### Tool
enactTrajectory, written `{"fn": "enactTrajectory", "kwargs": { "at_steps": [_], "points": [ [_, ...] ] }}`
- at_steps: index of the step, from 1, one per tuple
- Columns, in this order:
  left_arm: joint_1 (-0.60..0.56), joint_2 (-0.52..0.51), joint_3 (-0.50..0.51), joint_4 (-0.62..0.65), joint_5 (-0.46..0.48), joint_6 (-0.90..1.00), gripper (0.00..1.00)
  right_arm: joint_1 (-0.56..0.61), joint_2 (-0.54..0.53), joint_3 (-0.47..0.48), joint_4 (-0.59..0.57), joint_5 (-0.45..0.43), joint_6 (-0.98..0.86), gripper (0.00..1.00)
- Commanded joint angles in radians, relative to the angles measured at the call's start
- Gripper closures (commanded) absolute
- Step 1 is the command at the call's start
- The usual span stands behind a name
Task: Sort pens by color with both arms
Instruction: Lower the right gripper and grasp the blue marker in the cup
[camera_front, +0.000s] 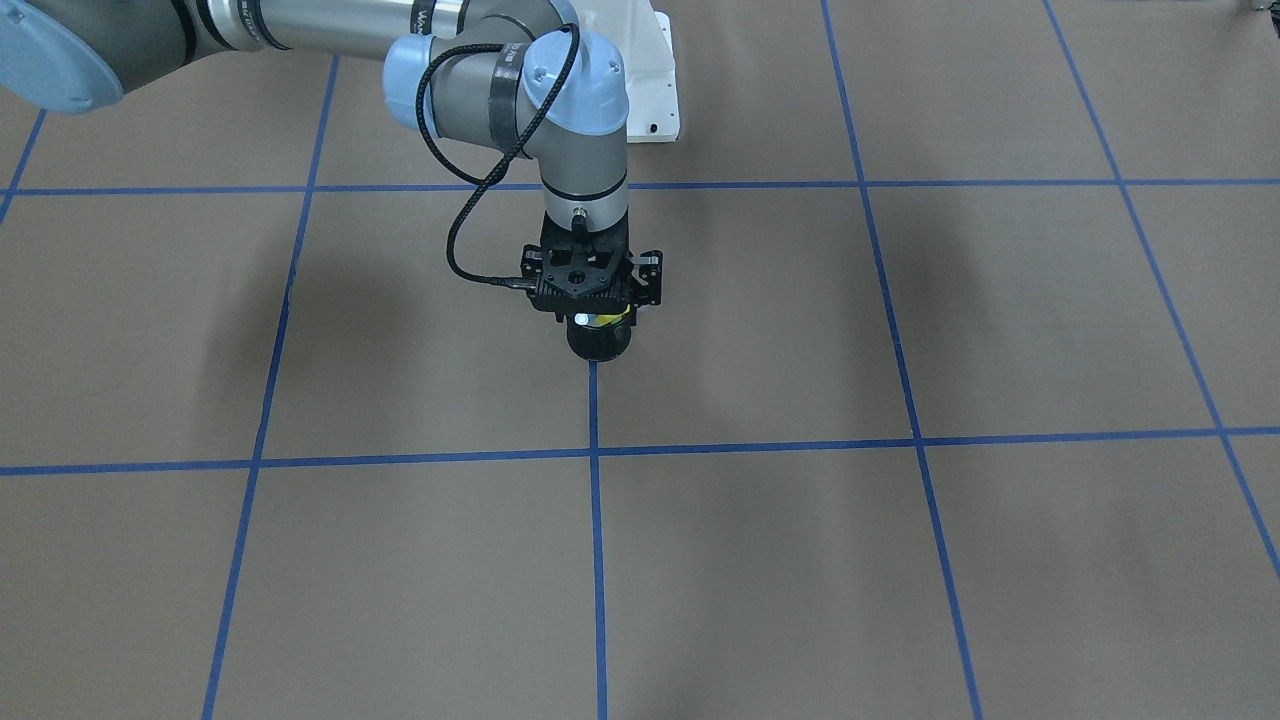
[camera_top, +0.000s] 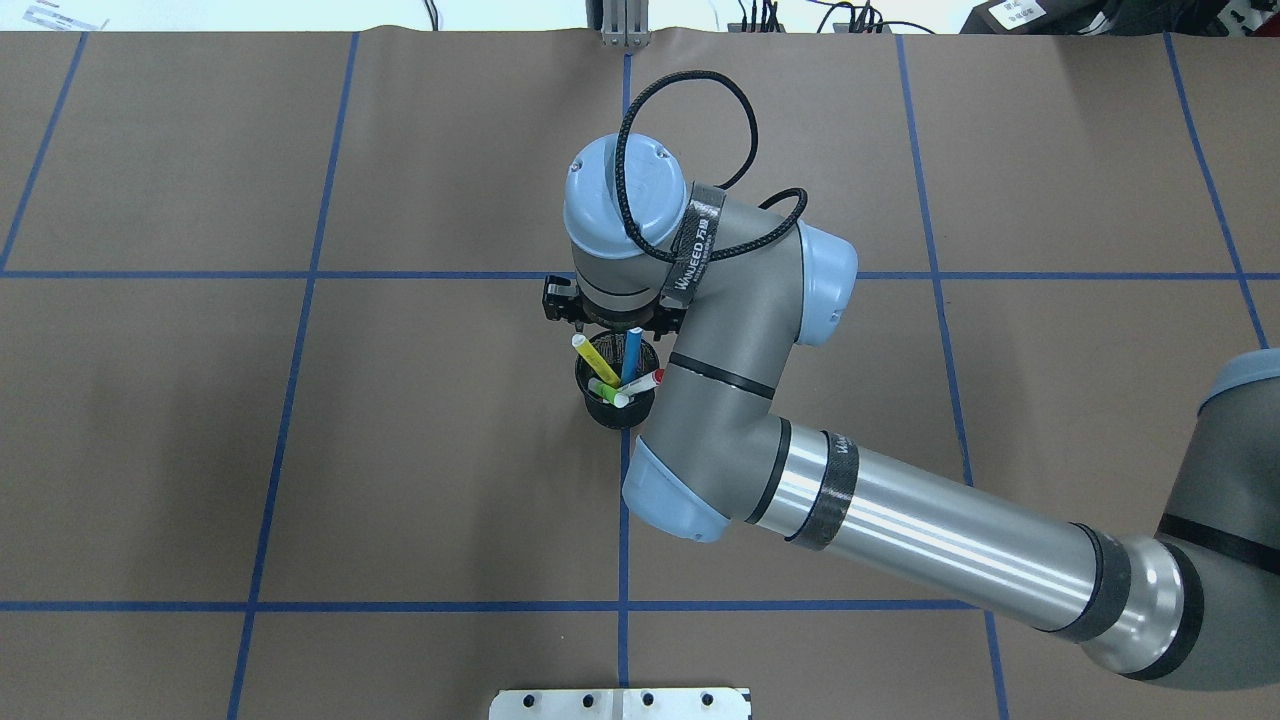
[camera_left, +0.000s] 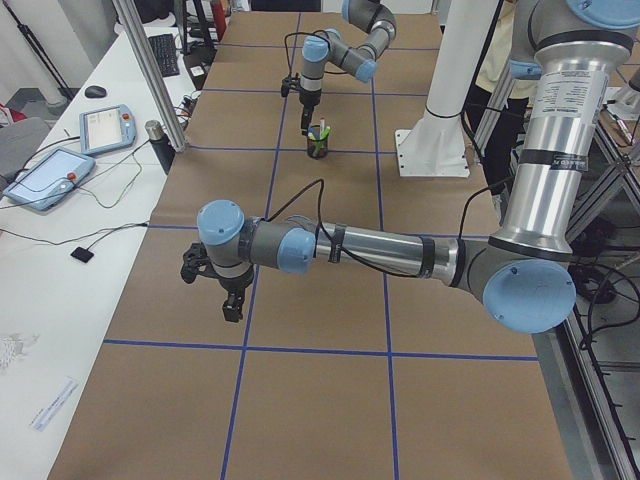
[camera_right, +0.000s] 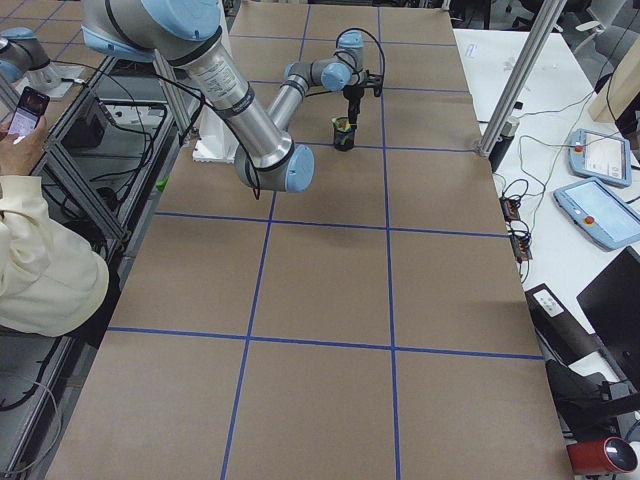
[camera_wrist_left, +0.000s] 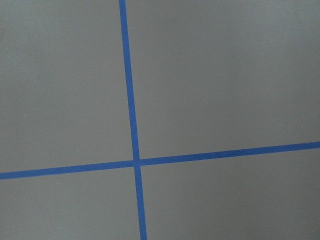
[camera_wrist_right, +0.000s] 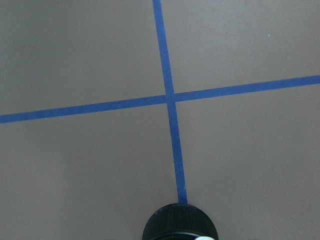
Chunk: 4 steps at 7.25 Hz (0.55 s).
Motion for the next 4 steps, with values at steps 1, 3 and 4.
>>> {"fn": "enactTrajectory", "kwargs": {
  "at_steps": [1,3,4],
  "points": [
    [0.001,0.0,0.0,-0.001,0.0,0.0,0.01,0.002,-0.001,-0.002,0.0,0.0,-0.01,0.27],
    [0.001,-0.001,0.0,0.001,0.0,0.0,0.01,0.005,-0.001,0.0,0.0,0.002,-0.014,0.41],
    [0.0,-0.001,0.0,0.001,0.0,0.0,0.01,0.006,-0.001,0.0,0.0,0.005,-0.014,0.45]
  ]
}}
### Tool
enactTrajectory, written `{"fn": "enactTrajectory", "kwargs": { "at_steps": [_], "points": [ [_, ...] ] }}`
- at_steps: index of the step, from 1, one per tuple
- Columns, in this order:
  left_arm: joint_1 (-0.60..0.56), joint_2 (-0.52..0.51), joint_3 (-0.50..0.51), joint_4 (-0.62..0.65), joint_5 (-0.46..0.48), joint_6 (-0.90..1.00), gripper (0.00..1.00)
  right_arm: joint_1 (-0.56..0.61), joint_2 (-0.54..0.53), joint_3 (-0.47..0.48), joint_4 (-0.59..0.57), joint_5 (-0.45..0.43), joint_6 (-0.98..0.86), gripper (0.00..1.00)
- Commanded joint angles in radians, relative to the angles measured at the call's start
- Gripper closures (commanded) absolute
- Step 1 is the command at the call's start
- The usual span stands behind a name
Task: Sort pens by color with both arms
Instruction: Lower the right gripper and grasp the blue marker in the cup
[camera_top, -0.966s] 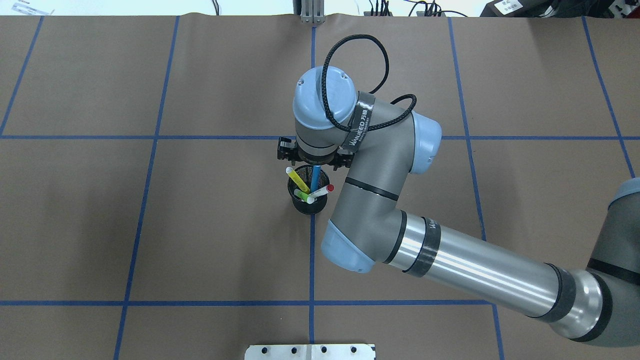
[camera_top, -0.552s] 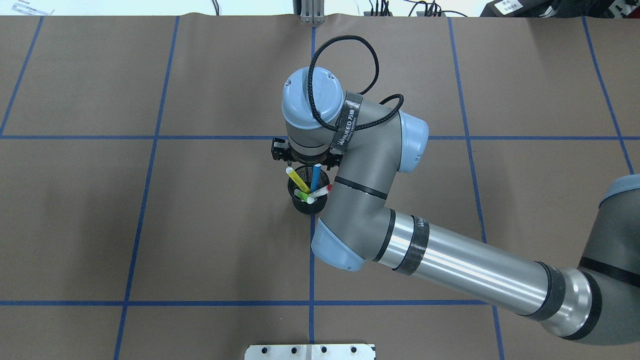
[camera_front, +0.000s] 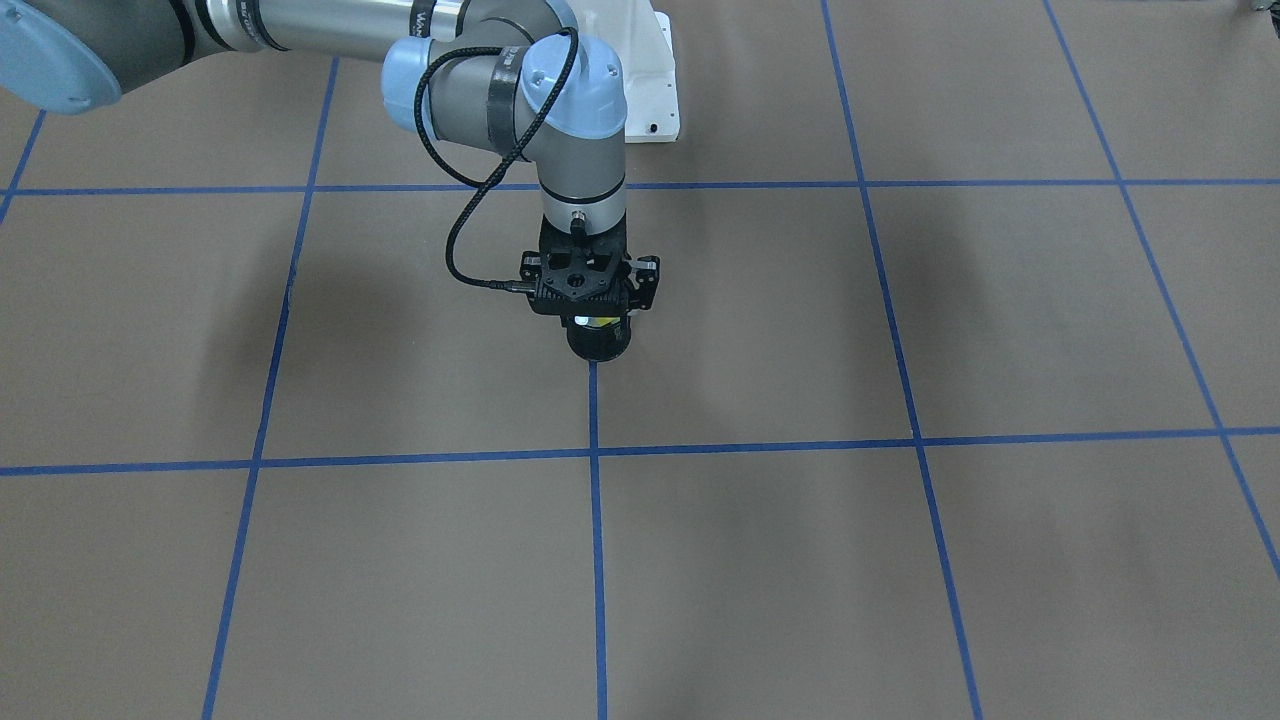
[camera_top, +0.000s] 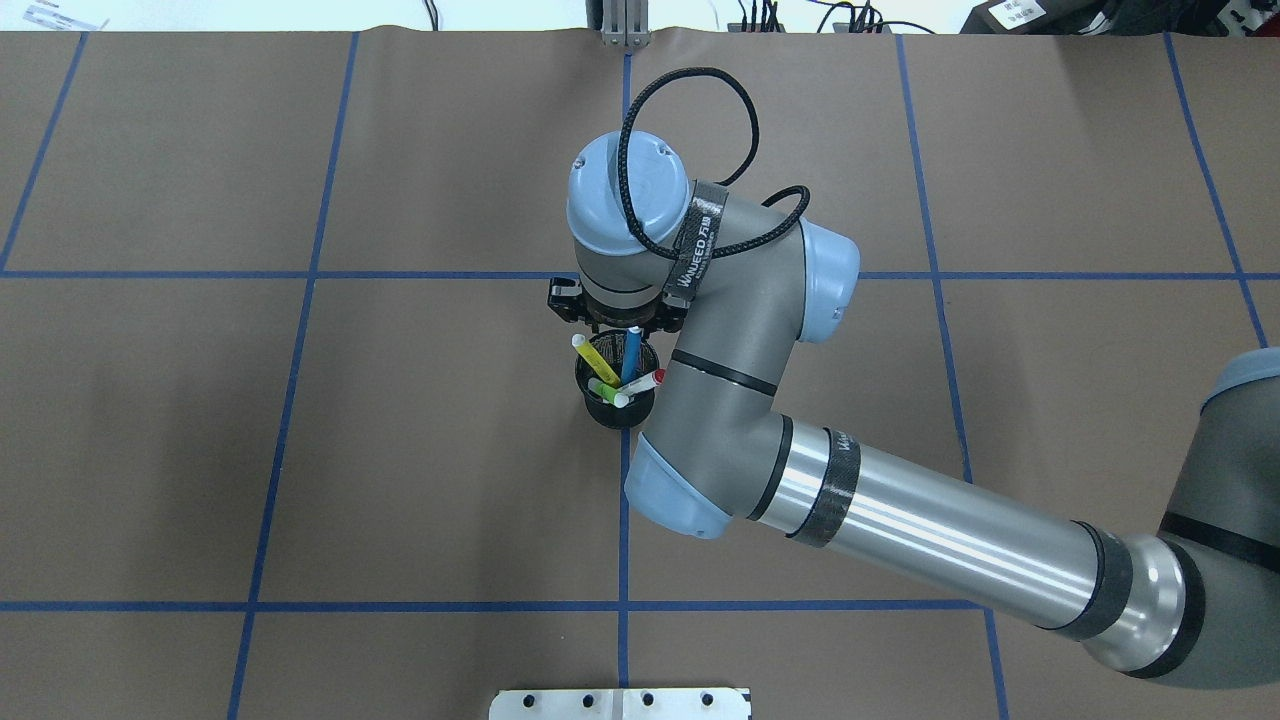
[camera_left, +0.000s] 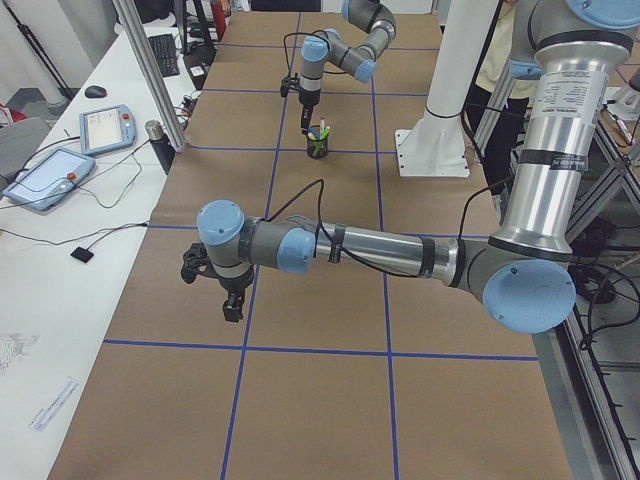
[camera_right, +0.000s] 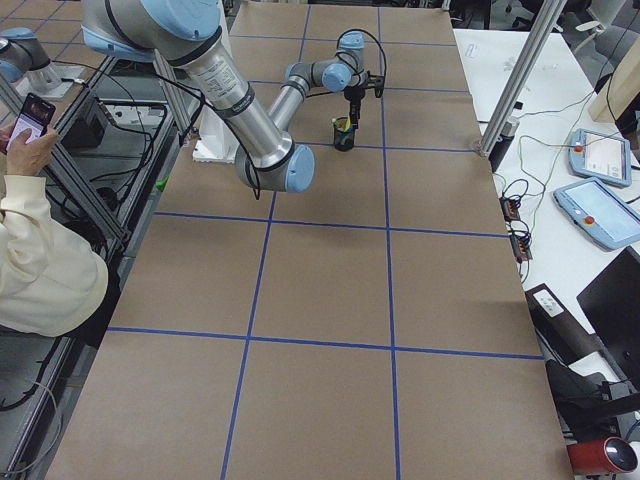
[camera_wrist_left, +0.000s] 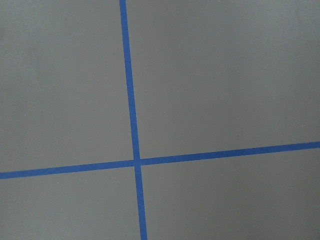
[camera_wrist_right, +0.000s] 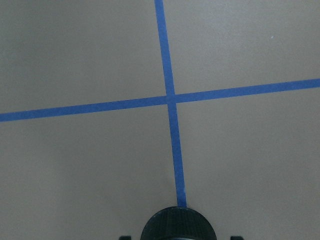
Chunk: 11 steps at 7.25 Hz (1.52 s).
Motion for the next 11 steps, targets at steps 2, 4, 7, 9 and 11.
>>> {"fn": "enactTrajectory", "kwargs": {
  "at_steps": [2,4,7,9,11],
  "points": [
    [-0.001,-0.001,0.0,0.001,0.0,0.0,0.01,0.008,-0.002,0.0,0.0,0.006,-0.01,0.53],
    [-0.001,-0.002,0.0,0.001,0.0,0.0,0.01,0.008,-0.005,0.002,0.0,0.007,-0.01,0.62],
    [-0.001,-0.005,0.0,0.002,0.002,0.0,0.01,0.008,-0.009,0.008,0.0,0.009,-0.01,0.82],
    [-0.001,-0.007,0.0,0.002,0.002,0.0,0.01,0.008,-0.009,0.014,-0.002,0.01,-0.01,1.0],
    [-0.001,-0.007,0.0,0.002,0.002,0.0,0.02,0.019,-0.011,0.04,-0.005,0.032,-0.008,1.0]
  ]
}}
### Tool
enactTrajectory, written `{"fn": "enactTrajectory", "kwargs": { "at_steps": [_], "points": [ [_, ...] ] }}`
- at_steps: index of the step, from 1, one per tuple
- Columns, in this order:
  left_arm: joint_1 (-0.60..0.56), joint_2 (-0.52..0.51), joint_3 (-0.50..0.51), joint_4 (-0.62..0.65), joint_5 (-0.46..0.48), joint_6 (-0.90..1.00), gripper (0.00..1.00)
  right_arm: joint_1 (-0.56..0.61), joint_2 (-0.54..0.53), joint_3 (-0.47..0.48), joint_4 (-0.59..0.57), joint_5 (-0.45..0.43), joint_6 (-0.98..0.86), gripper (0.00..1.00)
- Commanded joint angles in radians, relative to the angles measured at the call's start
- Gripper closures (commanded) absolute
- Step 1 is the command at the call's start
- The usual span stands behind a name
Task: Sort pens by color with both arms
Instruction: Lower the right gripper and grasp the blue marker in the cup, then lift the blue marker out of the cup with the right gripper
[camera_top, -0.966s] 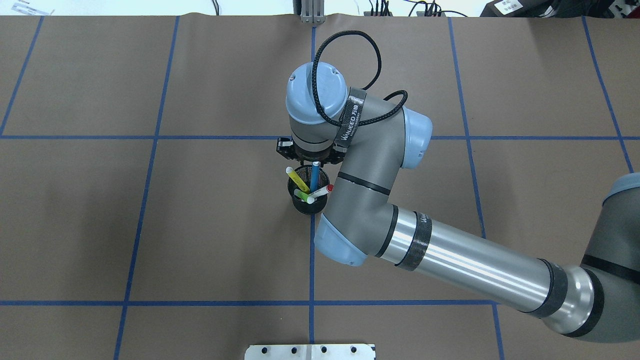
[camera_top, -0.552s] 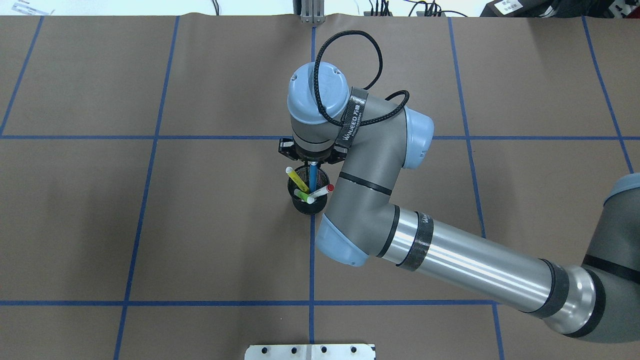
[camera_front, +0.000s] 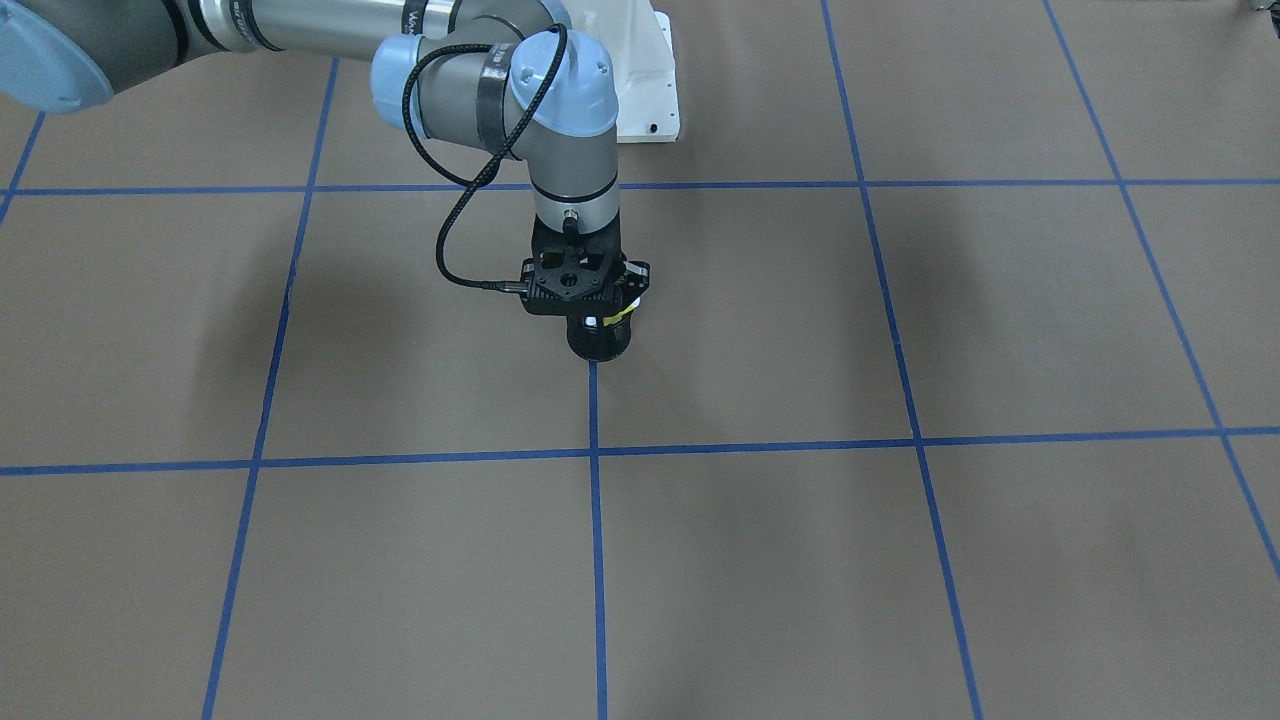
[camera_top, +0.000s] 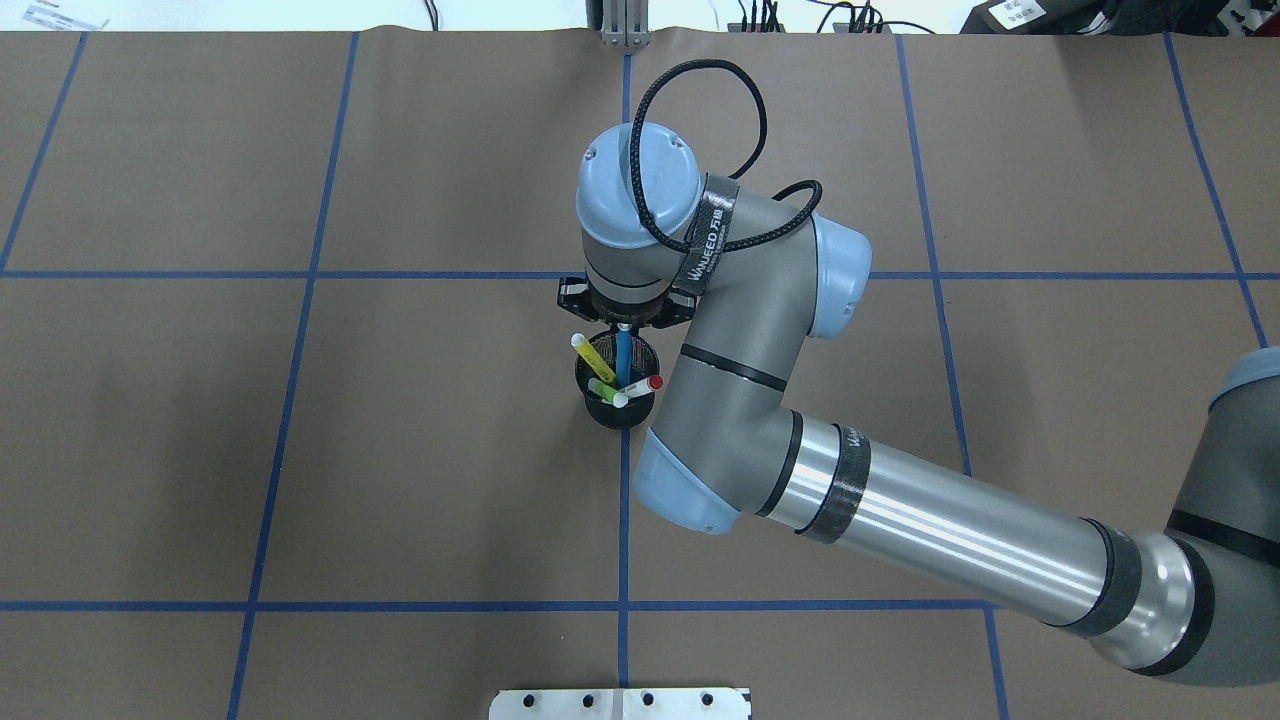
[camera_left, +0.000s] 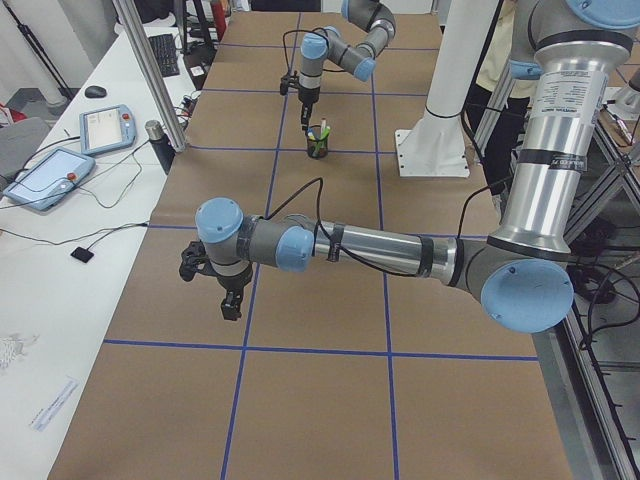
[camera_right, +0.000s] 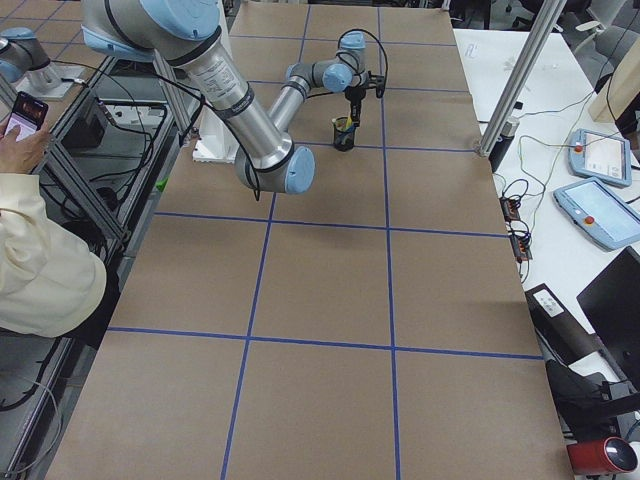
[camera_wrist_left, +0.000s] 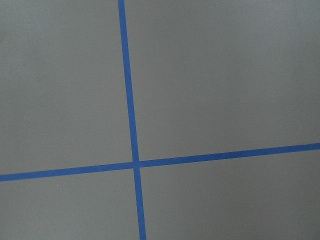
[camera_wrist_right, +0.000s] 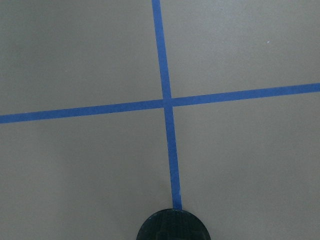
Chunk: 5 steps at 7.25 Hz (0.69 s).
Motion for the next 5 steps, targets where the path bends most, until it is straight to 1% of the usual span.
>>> {"fn": "enactTrajectory", "kwargs": {
  "at_steps": [1,3,4,5],
  "points": [
    [0.0,-0.002,0.0,0.0,0.0,0.0,0.02,0.032,-0.004,0.056,-0.025,0.042,0.001,1.0],
    [0.0,0.0,0.0,0.0,0.0,0.0,0.02,0.104,-0.004,0.125,-0.078,0.093,-0.014,1.0],
    [0.0,0.0,0.0,0.0,0.0,0.0,0.02,0.129,-0.001,0.154,-0.112,0.096,-0.037,1.0],
    [0.0,0.0,0.0,0.0,0.0,0.0,0.02,0.164,0.002,0.165,-0.138,0.125,-0.06,1.0]
  ]
}}
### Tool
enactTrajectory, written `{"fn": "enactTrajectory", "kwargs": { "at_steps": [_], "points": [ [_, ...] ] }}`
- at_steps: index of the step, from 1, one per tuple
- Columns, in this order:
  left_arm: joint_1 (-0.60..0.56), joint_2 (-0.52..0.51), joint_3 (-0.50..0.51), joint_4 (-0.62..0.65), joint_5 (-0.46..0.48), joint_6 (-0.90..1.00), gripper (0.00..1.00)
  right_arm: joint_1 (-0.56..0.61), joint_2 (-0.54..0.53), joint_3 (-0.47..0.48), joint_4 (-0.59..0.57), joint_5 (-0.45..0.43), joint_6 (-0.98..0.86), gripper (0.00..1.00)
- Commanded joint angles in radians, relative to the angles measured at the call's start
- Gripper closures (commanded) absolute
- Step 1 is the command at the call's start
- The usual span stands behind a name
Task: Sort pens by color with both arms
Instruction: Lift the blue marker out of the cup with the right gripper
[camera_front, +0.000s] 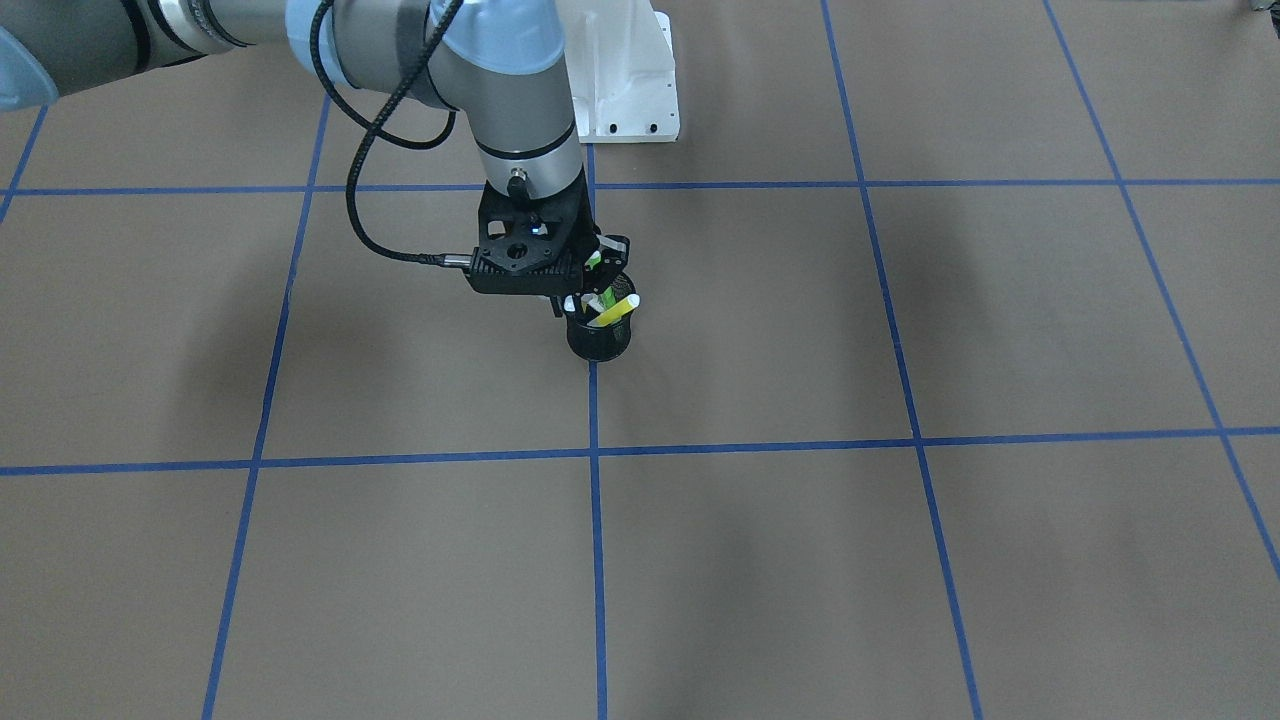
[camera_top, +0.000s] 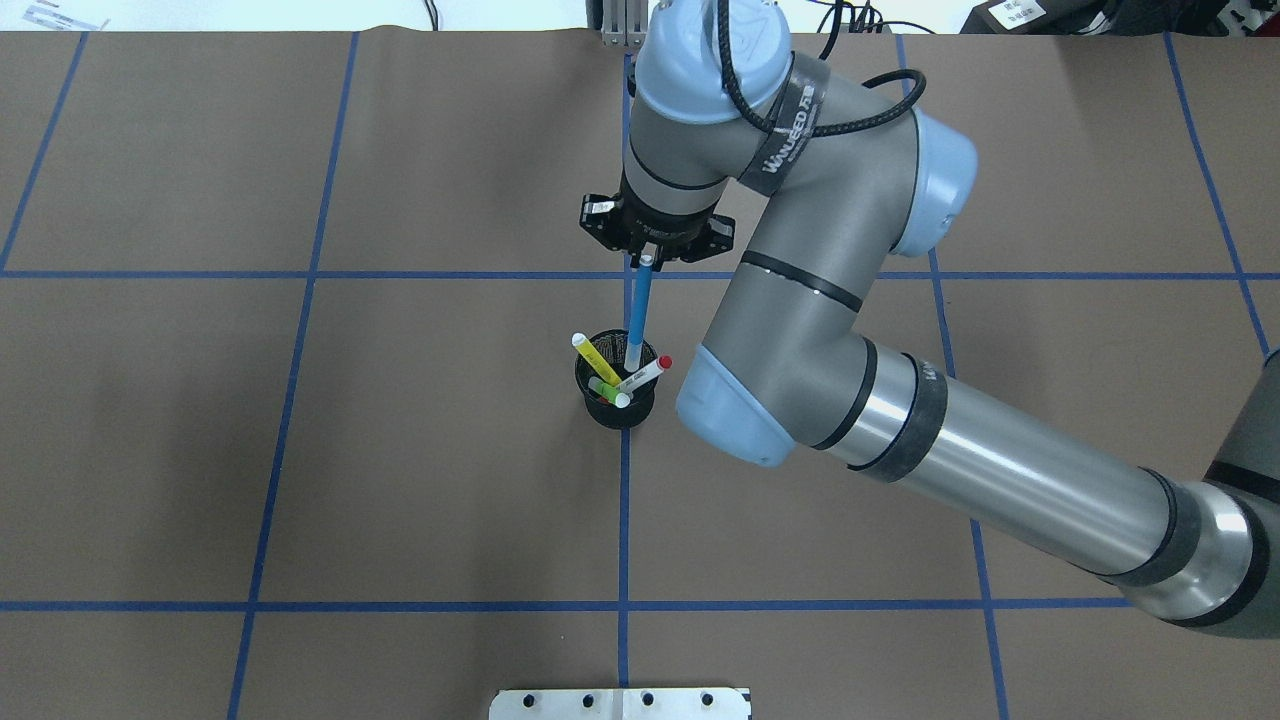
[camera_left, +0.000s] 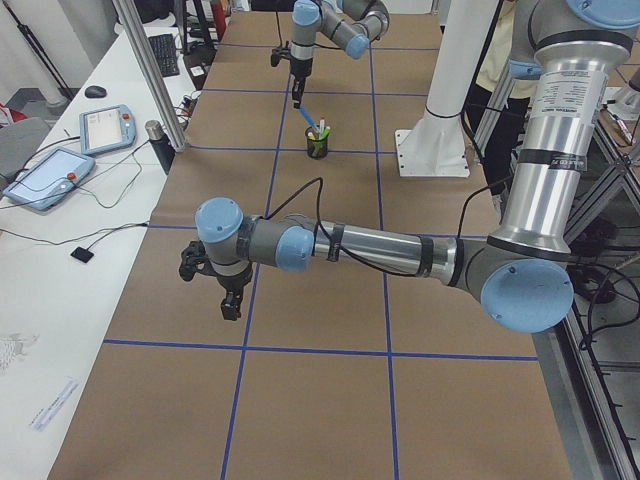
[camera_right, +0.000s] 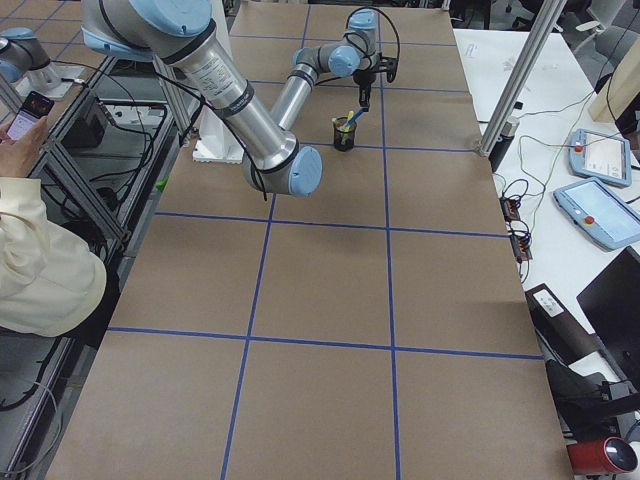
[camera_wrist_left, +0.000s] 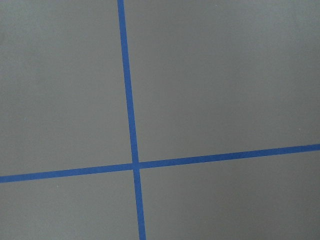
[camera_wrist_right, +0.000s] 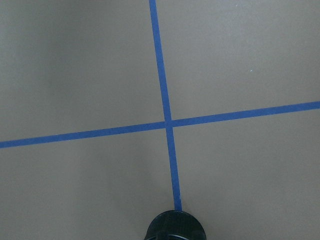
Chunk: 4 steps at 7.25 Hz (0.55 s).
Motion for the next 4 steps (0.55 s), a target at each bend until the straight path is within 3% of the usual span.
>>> {"fn": "enactTrajectory", "kwargs": {
  "at_steps": [1,2,4],
  "points": [
    [0.0,0.0,0.0,0.0,0.0,0.0,0.02,0.079,0.003,0.022,-0.041,0.062,-0.057,1.0],
    [0.0,0.0,0.0,0.0,0.0,0.0,0.02,0.097,0.003,0.008,-0.078,0.094,-0.126,1.0],
    [0.0,0.003,0.0,0.0,0.0,0.0,0.02,0.1,0.04,-0.148,-0.081,0.126,-0.224,1.0]
  ]
}}
